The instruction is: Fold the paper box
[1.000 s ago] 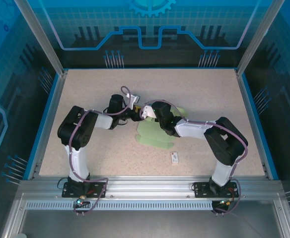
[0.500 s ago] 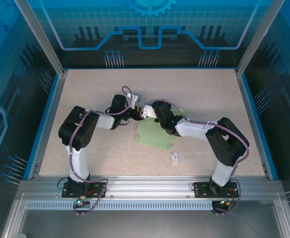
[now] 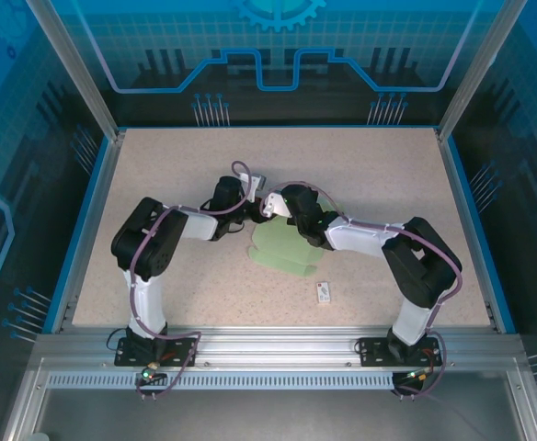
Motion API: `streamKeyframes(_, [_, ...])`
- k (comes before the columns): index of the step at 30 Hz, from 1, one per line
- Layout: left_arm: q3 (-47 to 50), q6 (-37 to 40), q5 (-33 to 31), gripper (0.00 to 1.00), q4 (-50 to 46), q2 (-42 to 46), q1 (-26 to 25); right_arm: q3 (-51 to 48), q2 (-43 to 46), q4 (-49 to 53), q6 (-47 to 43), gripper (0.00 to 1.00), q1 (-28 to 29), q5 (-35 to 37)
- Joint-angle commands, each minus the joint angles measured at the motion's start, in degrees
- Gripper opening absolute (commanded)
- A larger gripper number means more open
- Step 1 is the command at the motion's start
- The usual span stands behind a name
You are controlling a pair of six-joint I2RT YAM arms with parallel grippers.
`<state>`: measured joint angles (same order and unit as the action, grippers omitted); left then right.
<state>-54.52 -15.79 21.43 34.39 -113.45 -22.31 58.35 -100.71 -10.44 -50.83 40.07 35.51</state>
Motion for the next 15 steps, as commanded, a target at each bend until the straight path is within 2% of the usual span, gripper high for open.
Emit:
streamKeyframes(1, [-1.0, -2.8, -6.3, 0.42, -0.9, 0.6, 0.7, 1.5, 1.4, 2.2, 1.6, 0.0, 0.1, -3.0])
streamKeyframes(6, [-0.7, -4.9, -7.9, 0.36, 0.2, 1.1, 0.5, 1.8, 1.3, 2.9, 1.8, 0.0, 0.1, -3.1])
streamKeyframes(10, [-0.9, -3.5, -4.1, 0.45, 1.3, 0.9, 0.4, 2.6, 1.1, 3.9, 2.1, 0.0, -0.2, -2.9])
streamKeyframes(15, [0.1, -2.1, -1.2, 0.51, 3.2, 1.2, 0.3, 2.9, 1.2, 4.4, 2.4, 0.0, -0.5, -4.0])
